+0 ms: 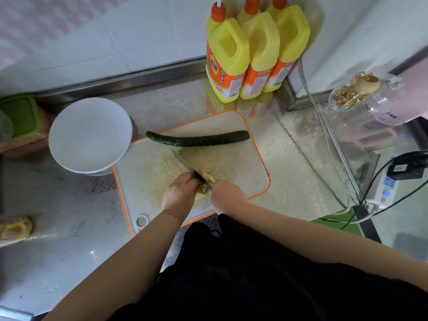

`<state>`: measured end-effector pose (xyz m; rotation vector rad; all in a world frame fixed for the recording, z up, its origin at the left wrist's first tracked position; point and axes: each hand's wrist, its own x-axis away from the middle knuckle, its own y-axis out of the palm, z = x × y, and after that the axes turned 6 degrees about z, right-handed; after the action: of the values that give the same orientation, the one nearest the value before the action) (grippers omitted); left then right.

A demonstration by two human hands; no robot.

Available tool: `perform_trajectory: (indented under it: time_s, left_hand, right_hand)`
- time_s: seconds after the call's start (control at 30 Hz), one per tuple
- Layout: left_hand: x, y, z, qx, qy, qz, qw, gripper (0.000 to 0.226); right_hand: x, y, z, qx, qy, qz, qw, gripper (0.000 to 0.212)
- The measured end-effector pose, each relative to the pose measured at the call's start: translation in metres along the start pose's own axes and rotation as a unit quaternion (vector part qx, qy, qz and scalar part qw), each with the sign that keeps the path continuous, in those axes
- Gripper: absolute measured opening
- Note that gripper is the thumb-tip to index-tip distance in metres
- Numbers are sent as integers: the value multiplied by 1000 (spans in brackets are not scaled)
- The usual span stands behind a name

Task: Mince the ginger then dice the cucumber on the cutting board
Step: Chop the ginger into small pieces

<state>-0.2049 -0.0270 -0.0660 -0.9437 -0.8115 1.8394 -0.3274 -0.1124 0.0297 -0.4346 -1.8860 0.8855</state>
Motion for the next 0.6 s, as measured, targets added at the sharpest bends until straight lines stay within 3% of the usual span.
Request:
perform_trajectory:
  time_s: [0.27, 0.47, 0.6]
  left_hand:
    - [-1, -8, 8, -20, 24, 17, 999, 23]
    - [-1, -7, 7, -34, 10, 6, 999, 23]
    - [-1, -6, 4, -38, 0, -12, 999, 7]
  right_hand:
    - [-14, -2, 18, -103, 33, -11, 994, 34]
    - [-4, -4, 14, -40, -1, 28, 999, 30]
    - [-2, -3, 10, -24, -7, 20, 999, 28]
